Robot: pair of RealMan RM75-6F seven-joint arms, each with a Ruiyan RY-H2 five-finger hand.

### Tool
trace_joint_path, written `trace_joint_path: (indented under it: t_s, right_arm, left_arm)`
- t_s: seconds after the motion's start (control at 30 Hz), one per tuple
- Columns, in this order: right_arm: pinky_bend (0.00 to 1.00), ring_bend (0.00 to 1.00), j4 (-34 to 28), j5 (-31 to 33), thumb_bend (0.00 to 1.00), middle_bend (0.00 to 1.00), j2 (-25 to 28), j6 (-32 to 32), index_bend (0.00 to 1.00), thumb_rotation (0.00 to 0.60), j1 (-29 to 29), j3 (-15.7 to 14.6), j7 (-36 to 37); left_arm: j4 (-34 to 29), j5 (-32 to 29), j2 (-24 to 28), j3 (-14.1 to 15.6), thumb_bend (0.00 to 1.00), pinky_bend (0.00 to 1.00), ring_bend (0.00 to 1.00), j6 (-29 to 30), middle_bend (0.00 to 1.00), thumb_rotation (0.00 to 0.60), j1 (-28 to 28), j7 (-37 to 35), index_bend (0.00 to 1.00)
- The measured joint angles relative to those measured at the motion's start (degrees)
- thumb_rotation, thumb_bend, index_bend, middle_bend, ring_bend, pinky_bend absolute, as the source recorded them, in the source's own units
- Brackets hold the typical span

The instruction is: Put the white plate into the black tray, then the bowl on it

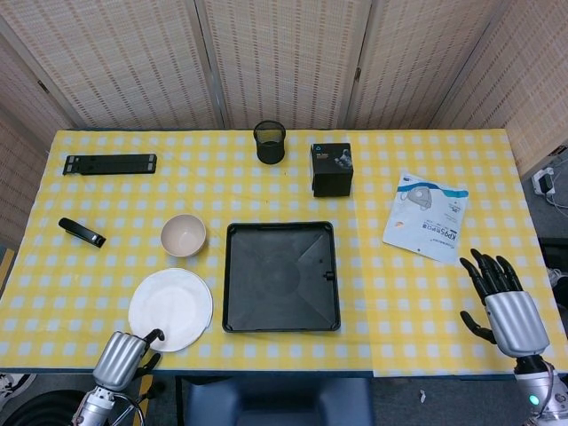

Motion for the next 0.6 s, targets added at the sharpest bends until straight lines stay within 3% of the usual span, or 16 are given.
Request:
trace_joint_path:
  t_s: [0.43,0.6]
  right_arm:
    - [0.0,0.0,0.07,0.13,0.31,0.0,0.47,-0.02,0.0,0.6,-0.01,0.06,0.9]
    - [0.0,0.0,0.12,0.35,0.31,0.0,0.37,-0.39,0.0,0.6,0.09,0.08,0.56]
  left_arm:
    - [4.14,-0.95,-2.26,-0.45,0.36,1.0,1.0,-0.77,1.0,0.6,-0.9,-1.66,0.53]
    - [6.19,-0.79,-3.31,-0.81,0.41,1.0,1.0,0.31,1.0,0.6,-1.1,-1.71,0.56]
